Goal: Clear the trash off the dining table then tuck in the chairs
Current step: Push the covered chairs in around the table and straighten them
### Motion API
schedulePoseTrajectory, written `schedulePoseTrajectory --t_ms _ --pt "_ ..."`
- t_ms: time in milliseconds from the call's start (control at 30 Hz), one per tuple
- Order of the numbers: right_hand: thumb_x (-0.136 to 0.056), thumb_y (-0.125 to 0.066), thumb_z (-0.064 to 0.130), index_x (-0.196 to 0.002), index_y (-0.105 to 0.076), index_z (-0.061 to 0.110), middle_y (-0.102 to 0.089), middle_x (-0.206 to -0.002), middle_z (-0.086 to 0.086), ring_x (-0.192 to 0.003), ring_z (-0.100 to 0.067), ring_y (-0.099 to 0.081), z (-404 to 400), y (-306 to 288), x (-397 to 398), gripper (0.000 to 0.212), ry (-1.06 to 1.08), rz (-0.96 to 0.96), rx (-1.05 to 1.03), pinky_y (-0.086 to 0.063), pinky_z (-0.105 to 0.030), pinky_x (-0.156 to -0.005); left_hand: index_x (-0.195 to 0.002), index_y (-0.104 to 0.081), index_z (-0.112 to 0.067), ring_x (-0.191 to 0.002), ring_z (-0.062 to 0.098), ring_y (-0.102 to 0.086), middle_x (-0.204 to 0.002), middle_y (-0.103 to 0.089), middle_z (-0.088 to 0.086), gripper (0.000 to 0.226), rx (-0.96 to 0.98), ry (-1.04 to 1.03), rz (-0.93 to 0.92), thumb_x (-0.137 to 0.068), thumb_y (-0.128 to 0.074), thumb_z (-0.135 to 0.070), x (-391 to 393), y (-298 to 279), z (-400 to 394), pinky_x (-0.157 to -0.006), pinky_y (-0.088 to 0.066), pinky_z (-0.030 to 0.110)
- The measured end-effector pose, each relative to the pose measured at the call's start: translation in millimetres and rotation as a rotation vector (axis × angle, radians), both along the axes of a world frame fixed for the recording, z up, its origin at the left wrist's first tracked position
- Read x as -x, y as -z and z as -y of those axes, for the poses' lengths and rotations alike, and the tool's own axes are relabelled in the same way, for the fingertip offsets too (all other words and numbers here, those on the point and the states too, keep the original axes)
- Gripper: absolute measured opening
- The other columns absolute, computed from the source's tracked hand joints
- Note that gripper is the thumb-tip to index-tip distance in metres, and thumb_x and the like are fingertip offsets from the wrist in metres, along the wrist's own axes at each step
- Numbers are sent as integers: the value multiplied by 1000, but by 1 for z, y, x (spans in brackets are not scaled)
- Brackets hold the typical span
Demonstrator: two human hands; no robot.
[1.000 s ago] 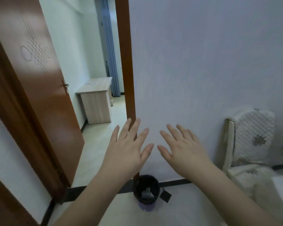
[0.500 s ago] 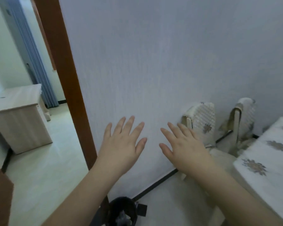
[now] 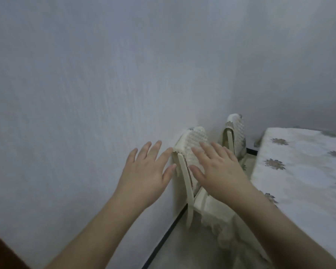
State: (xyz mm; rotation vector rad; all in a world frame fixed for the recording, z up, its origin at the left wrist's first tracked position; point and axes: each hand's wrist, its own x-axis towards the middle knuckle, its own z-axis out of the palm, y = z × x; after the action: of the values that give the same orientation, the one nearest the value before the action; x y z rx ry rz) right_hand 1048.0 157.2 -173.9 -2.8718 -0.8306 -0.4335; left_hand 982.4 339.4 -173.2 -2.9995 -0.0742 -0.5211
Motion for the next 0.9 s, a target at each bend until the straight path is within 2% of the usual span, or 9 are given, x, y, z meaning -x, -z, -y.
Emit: schedulePoseTrajectory --t_ms 100,167,333,633,767,900 --pt "-98 -15 55 -151 -16 31 -11 -161 2 -148 -21 -5 -3 1 -39 58 30 -24 -12 -2 -39 -118 -147 -35 -30 -141 26 -33 -154 -36 3 66 -12 22 11 -93 -9 -57 -46 1 -7 -111 -28 49" --pt "-99 -20 54 -152 -15 31 -9 -162 2 -148 -21 -3 -4 3 -64 58 47 -68 -23 -1 -40 -118 -148 -34 -30 -139 26 -36 -153 -37 3 63 1 54 15 -95 -14 -57 -74 6 -9 -110 -30 49" --pt "-98 -25 53 -151 -17 29 -12 -161 2 -147 -22 -8 -8 -6 -120 59 123 -1 -60 -4 -39 -117 -149 -29 -31 -143 24 -29 -156 -31 1 65 24 115 25 -93 -11 -59 -142 13 -14 -113 -25 48" --pt "-98 -22 54 -150 -21 29 -18 -160 3 -147 -24 -9 -44 16 -205 58 234 -42 -17 -5 -42 -117 -152 -21 -32 -146 22 -18 -160 -21 0 79 92 207 5 -84 3 -63 -264 30 -60 -115 -18 43" --pt "-88 -5 57 -150 -22 29 -19 -159 1 -147 -23 -10 -61 22 -238 70 287 -32 -16 -9 -42 -118 -140 -49 -23 -131 32 -46 -145 -49 9 66 87 247 24 -92 -20 -57 -316 35 -79 -103 -39 51" --pt "-97 -14 50 -152 -15 29 -11 -161 0 -148 -22 -3 -64 29 -263 59 334 -100 -15 -2 -40 -119 -141 -48 -23 -133 31 -44 -145 -48 8 65 97 301 8 -93 -21 -57 -356 48 -84 -104 -37 51"
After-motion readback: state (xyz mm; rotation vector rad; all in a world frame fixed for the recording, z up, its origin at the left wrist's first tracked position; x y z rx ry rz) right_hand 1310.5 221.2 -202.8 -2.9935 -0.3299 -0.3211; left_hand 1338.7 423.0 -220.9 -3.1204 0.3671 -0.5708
